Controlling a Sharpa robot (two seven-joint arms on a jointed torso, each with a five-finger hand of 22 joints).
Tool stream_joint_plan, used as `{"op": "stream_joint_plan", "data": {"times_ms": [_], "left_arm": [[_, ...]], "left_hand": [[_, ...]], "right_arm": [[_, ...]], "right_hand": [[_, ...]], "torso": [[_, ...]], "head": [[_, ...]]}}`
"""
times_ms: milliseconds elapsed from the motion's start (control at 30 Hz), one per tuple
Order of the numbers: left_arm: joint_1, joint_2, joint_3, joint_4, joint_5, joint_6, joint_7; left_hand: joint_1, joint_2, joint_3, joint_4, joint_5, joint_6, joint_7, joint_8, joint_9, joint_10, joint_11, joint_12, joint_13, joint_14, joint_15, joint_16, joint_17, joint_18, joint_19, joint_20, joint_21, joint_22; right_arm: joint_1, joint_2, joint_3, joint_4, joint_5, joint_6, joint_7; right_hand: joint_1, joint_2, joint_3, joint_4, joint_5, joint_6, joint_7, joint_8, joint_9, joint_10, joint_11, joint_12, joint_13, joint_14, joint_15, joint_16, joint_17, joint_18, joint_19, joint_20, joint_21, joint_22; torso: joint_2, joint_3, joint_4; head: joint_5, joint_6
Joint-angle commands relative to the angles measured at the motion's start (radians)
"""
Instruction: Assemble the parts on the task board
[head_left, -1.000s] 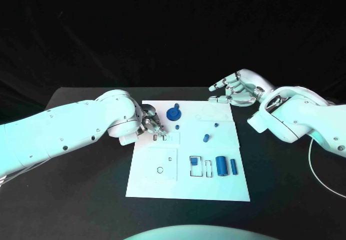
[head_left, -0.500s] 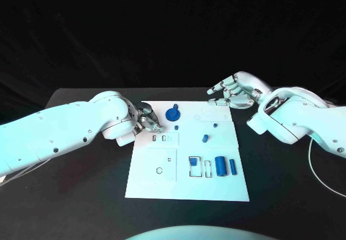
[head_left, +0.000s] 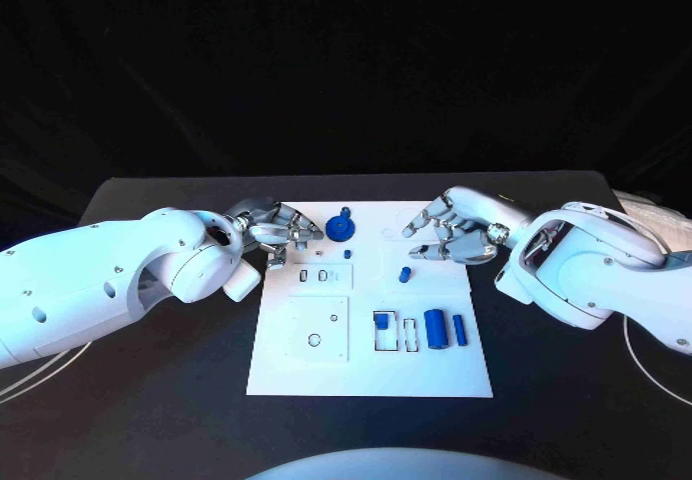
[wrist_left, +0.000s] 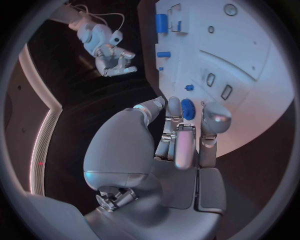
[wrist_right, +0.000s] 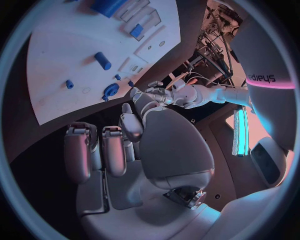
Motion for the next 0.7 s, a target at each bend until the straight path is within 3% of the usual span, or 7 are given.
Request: {"op": "stream_joint_plan", "data": {"times_ms": [33, 133, 300, 400, 633, 700], "left_arm": [[-0.012, -0.014, -0.002, 0.018, 0.293, -0.101, 0.283], [-0.023, -0.026, -0.005, 0.031, 0.378, -0.105, 0.365], [-0.033, -0.035, -0.007, 0.043, 0.429, -0.104, 0.415], [-0.037, -0.036, -0.007, 0.047, 0.437, -0.106, 0.427], [-0.042, -0.039, -0.008, 0.05, 0.446, -0.119, 0.444], [-0.043, -0.039, -0.008, 0.051, 0.448, -0.122, 0.447]], "left_hand": [[0.015, 0.004, -0.015, -0.004, -0.006, 0.009, 0.006, -0.009, -0.018, -0.006, 0.003, -0.008, -0.015, 0.025, 0.006, -0.016, 0.099, 0.023, -0.014, 0.002, -0.028, -0.024], [0.02, 0.011, -0.037, -0.009, -0.005, 0.019, 0.009, -0.025, -0.048, -0.018, 0.007, -0.019, -0.038, 0.004, 0.01, -0.051, 0.061, 0.033, -0.039, 0.005, -0.084, -0.073], [0.024, 0.015, -0.053, -0.012, -0.004, 0.022, 0.013, -0.037, -0.07, -0.024, 0.01, -0.027, -0.056, -0.006, 0.013, -0.068, 0.043, 0.037, -0.048, 0.008, -0.11, -0.094], [0.025, 0.016, -0.059, -0.012, -0.004, 0.021, 0.015, -0.041, -0.076, -0.026, 0.011, -0.029, -0.062, -0.007, 0.014, -0.07, 0.04, 0.038, -0.049, 0.009, -0.115, -0.098], [0.026, 0.018, -0.065, -0.013, -0.003, 0.019, 0.016, -0.047, -0.084, -0.027, 0.013, -0.03, -0.069, -0.008, 0.015, -0.07, 0.038, 0.038, -0.048, 0.01, -0.118, -0.1], [0.027, 0.019, -0.066, -0.014, -0.003, 0.019, 0.017, -0.047, -0.086, -0.027, 0.013, -0.03, -0.07, -0.008, 0.015, -0.07, 0.038, 0.038, -0.048, 0.01, -0.119, -0.101]], "right_arm": [[-0.018, -0.004, -0.003, 0.029, -0.205, 0.06, -0.093], [-0.044, 0.0, -0.009, 0.056, -0.276, 0.066, -0.137], [-0.077, 0.022, -0.012, 0.072, -0.35, 0.06, -0.196], [-0.094, 0.041, -0.014, 0.072, -0.378, 0.06, -0.227], [-0.128, 0.084, -0.017, 0.063, -0.411, 0.076, -0.266], [-0.136, 0.094, -0.018, 0.061, -0.415, 0.081, -0.272]], "right_hand": [[0.006, -0.006, 0.01, 0.0, -0.009, 0.011, 0.001, 0.006, 0.001, 0.01, 0.0, 0.008, 0.004, 0.078, -0.009, 0.007, 0.123, -0.017, 0.003, -0.007, 0.004, 0.008], [0.001, -0.01, 0.019, 0.0, -0.032, 0.013, 0.0, 0.001, -0.002, 0.014, -0.001, 0.014, 0.007, 0.078, -0.011, 0.008, 0.125, -0.017, 0.004, -0.01, 0.005, 0.01], [-0.01, -0.017, 0.025, 0.004, -0.046, 0.008, 0.002, -0.008, -0.005, 0.02, 0.0, 0.022, 0.012, 0.079, -0.01, 0.01, 0.129, -0.018, 0.006, -0.01, 0.007, 0.015], [-0.015, -0.021, 0.028, 0.006, -0.05, 0.003, 0.004, -0.014, -0.006, 0.024, 0.002, 0.028, 0.015, 0.08, -0.01, 0.011, 0.131, -0.018, 0.007, -0.009, 0.008, 0.016], [-0.023, -0.026, 0.031, 0.01, -0.054, -0.002, 0.006, -0.019, -0.006, 0.032, 0.003, 0.044, 0.026, 0.081, -0.008, 0.013, 0.135, -0.019, 0.008, -0.008, 0.009, 0.018], [-0.024, -0.026, 0.032, 0.011, -0.054, -0.002, 0.006, -0.02, -0.006, 0.033, 0.004, 0.047, 0.029, 0.081, -0.008, 0.013, 0.136, -0.019, 0.008, -0.008, 0.009, 0.018]], "torso": [[-0.012, -0.0051, -0.0024], [-0.02, -0.0109, -0.0033], [-0.027, -0.0174, -0.006], [-0.029, -0.0208, -0.0046], [-0.032, -0.0255, -0.0047], [-0.03, -0.0242, -0.0048]], "head": [[-0.002, -0.007], [-0.002, -0.013], [0.001, -0.021], [0.002, -0.028], [0.003, -0.038], [0.004, -0.039]]}}
